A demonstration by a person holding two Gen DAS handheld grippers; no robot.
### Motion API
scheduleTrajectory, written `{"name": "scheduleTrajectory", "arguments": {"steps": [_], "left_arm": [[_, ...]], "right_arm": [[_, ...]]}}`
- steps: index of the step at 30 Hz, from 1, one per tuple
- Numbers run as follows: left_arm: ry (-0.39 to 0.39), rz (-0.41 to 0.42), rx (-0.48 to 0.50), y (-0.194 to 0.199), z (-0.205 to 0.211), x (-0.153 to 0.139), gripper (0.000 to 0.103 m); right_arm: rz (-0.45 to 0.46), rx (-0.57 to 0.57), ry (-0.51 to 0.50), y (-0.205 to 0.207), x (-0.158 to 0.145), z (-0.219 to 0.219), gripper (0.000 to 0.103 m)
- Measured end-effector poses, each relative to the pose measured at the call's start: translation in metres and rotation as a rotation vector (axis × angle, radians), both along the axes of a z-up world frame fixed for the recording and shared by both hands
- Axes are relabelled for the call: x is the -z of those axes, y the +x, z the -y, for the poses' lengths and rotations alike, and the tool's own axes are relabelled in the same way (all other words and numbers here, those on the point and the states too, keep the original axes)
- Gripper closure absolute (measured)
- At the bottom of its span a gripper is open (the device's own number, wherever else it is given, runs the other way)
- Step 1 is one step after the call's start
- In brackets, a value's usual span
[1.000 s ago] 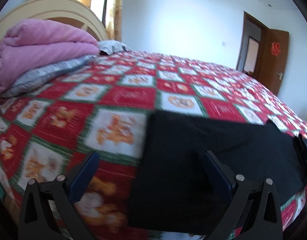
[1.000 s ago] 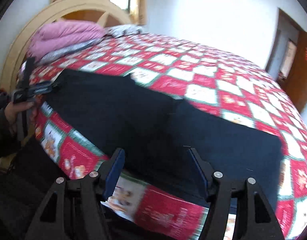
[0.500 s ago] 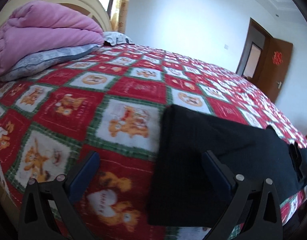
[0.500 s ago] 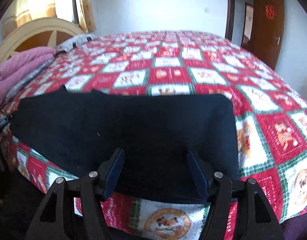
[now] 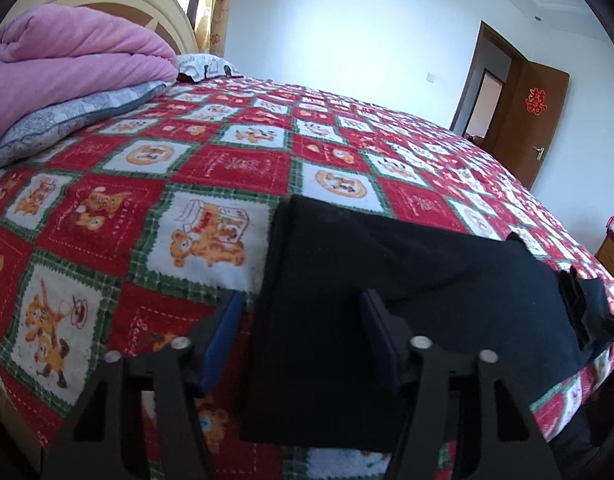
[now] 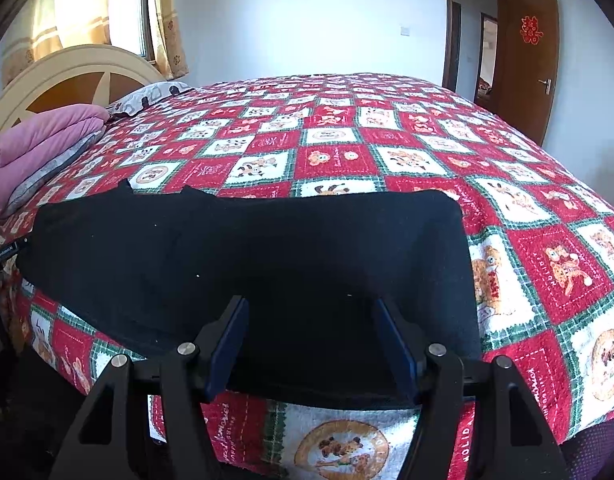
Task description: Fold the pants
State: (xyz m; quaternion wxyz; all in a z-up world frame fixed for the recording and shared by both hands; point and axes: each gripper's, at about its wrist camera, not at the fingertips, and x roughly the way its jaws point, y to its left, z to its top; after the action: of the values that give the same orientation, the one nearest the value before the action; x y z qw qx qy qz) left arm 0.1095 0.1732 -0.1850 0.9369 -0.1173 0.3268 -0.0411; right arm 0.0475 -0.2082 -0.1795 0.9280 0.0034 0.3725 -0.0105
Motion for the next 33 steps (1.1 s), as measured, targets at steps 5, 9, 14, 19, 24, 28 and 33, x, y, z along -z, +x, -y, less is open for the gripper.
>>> {"name": "scheduleTrajectory", "arguments": {"steps": [5,9,14,19,24,28,33], "left_arm": [[0.007,-0.023,-0.012,-0.005,0.004,0.0,0.05],[-0.069,-0.03,0.029,-0.004,-0.003,-0.002,0.079],[-0.064,-0.033,0.04,-0.003,0.001,-0.006,0.082],[-0.151,-0.016,0.041,-0.005,-0.005,-0.016,0.083],[-0.213,0.048,0.081,-0.01,0.001,-0.043,0.083],[-0.235,0.109,0.136,-0.015,0.019,-0.071,0.083],[-0.24,0.203,0.235,-0.025,0.057,-0.112,0.083]], "right_arm": [[0.009,0.01,0.008,0.0,-0.001,0.003,0.037],[0.011,0.008,0.0,-0.001,-0.001,0.001,0.037],[0.039,0.015,0.003,-0.004,-0.006,0.002,0.037],[0.057,0.028,0.011,-0.006,-0.012,0.006,0.037],[0.041,0.024,0.013,-0.004,-0.025,0.01,0.037],[0.037,0.032,0.01,-0.011,-0.042,0.02,0.037],[0.018,0.056,-0.012,-0.025,-0.046,0.041,0.037]]}}
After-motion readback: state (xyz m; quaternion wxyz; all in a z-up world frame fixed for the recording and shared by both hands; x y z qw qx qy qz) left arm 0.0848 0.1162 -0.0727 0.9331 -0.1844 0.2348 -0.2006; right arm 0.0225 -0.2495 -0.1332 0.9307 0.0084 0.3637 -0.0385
